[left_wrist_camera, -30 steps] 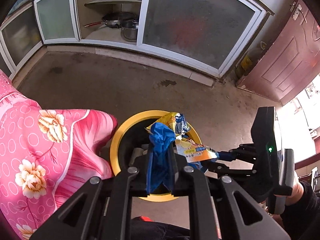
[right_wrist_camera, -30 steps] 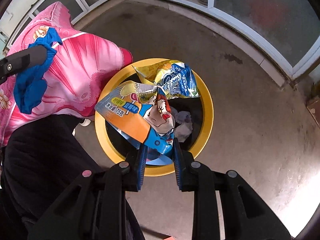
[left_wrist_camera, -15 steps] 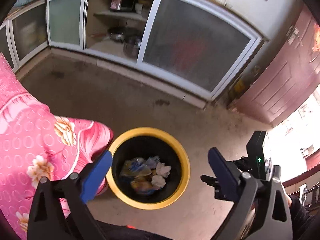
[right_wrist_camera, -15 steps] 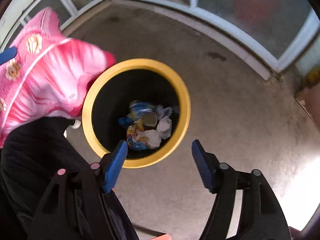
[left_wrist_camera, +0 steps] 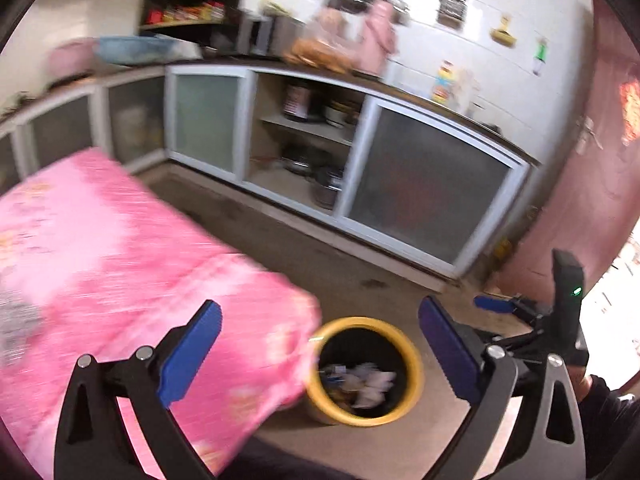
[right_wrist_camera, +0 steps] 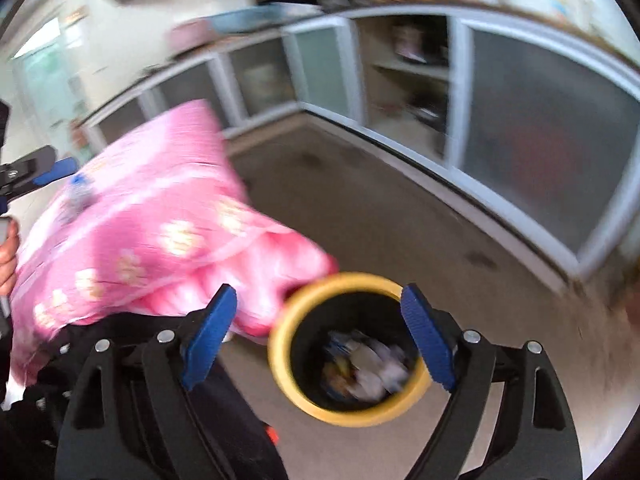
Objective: Collect trash
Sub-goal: 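Move both tools back over the table toward the remaining trash, then grasp the second blue glove with the left tool while the right tool grasps the silver mesh sleeve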
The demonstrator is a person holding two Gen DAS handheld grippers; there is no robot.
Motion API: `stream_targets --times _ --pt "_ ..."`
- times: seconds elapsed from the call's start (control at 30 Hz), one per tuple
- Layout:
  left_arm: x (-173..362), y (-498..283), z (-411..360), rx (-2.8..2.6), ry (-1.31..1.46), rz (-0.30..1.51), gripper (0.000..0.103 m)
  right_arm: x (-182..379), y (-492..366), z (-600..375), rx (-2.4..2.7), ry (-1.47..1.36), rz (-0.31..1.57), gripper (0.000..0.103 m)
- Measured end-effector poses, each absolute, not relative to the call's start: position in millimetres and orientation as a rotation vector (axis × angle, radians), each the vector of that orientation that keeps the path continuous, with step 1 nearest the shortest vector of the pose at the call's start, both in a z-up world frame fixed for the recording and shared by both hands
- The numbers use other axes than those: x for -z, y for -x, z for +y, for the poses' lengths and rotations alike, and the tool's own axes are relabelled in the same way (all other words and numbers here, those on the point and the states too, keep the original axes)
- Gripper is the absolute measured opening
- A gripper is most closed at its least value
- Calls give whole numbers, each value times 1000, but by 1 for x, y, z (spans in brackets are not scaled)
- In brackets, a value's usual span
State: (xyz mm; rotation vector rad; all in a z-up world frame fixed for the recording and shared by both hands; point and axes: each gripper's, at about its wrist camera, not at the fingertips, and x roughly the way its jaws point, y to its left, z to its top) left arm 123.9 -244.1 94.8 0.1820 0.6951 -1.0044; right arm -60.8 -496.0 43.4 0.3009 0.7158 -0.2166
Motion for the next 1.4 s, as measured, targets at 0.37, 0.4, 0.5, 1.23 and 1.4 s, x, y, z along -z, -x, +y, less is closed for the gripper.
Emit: stream_targets --times 0.37,0.4,0.5,1.23,1.4 --pt "-111 -207 -6 491 -110 668 95 -82 -93 -346 -181 -117 707 90" --pt "-107 -214 11 467 -93 681 95 -82 -110 -330 -219 -101 714 90" --pt "-97 -228 42 424 -67 694 95 -81 -151 -293 -282 -46 734 90" --pt "-56 -489 52 387 102 975 95 -63 -304 -202 -412 144 854 89" --pt "-49 -510 50 387 150 1021 95 -52 -314 -190 -447 220 888 86"
